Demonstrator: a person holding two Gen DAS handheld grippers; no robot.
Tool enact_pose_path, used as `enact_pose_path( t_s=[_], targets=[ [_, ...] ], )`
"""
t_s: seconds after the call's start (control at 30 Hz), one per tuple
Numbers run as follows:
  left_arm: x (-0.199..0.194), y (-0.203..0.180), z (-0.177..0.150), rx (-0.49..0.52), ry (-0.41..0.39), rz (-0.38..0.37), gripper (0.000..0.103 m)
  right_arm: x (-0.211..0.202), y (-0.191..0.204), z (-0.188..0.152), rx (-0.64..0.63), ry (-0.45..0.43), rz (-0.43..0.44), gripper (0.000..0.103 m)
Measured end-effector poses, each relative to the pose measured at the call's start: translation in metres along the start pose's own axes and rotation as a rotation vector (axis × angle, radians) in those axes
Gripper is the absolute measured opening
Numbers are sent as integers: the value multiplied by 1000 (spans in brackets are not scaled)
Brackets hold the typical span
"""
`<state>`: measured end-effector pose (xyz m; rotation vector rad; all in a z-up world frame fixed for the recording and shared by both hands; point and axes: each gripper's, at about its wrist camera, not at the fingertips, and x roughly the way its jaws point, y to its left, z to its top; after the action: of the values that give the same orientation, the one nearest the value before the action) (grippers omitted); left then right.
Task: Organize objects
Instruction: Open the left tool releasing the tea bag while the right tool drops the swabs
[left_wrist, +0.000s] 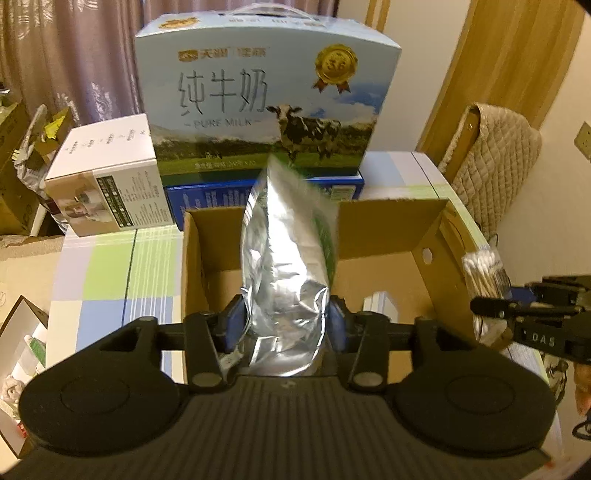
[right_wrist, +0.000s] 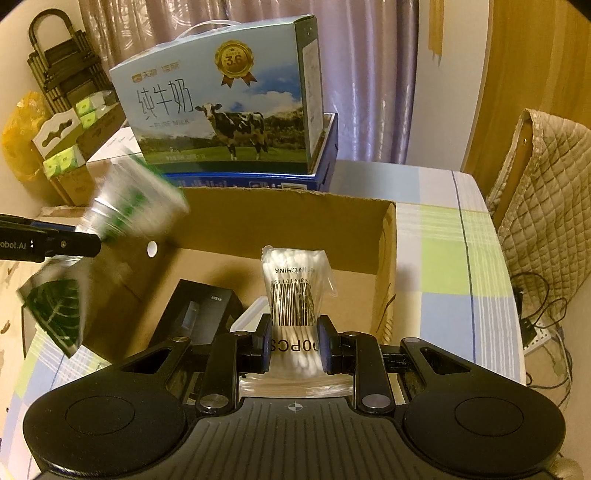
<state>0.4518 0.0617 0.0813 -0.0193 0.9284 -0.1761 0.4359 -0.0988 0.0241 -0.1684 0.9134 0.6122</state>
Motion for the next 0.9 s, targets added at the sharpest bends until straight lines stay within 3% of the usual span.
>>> enact_pose_path(
  t_s=[0.47, 0.63, 0.77, 0.9],
  targets=[
    [-7, 0, -6, 27, -5, 1, 46, -1, -1, 1, 12, -8, 4, 22],
    [-9, 3, -11, 23, -4, -5, 46, -5, -9, 5, 65, -79, 19, 23],
    [-10, 6, -16, 20, -4, -2, 49, -11, -17, 6, 101, -145, 3, 57],
    [-10, 9, -25, 21, 0, 0, 49, -16, -21, 5, 110, -150, -4, 57]
  ],
)
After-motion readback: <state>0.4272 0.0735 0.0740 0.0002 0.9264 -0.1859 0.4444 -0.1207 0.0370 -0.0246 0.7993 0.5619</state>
